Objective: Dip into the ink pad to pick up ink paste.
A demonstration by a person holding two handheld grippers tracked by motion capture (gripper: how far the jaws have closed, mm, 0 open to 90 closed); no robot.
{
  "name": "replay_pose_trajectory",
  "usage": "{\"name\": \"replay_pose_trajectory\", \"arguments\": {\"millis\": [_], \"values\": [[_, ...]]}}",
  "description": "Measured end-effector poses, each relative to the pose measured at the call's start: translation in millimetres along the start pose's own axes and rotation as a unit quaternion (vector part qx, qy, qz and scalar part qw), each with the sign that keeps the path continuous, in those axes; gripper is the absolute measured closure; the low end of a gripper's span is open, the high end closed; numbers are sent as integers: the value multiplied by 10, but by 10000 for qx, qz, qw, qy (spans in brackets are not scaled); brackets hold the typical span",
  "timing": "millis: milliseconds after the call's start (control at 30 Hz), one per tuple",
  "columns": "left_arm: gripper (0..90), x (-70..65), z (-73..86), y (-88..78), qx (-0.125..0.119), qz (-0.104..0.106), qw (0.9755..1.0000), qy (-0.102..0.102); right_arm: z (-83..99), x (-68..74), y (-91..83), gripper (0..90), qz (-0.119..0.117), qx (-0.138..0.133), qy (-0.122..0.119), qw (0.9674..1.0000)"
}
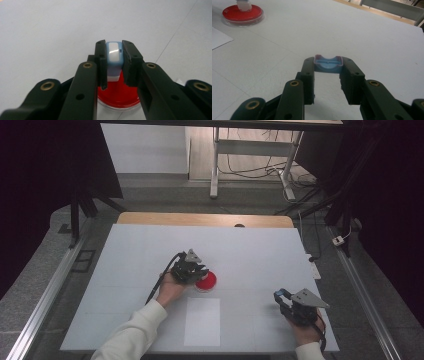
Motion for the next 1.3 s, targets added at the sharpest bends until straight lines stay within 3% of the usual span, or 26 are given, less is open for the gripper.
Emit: {"name": "replay_pose_trajectory", "arguments": {"millis": [400,1300], "values": [[760,-17,12,17,55,-85,9999,90,-5,11,-1,655,-10,-3,-21,10000],[759,5,26,0,62,8,10000,22,-14,15,-9,654,-7,-30,-31,10000]]}}
Point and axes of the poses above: each handheld gripper's, and its own axes: y roughly forward along the jaws, z roughly out of its underside, x roughly to its left, the point moved 5 cm from there along y, roughly forward along the jaws, and after that the axes turned 6 degrees about -y, right-handed, at the moved point
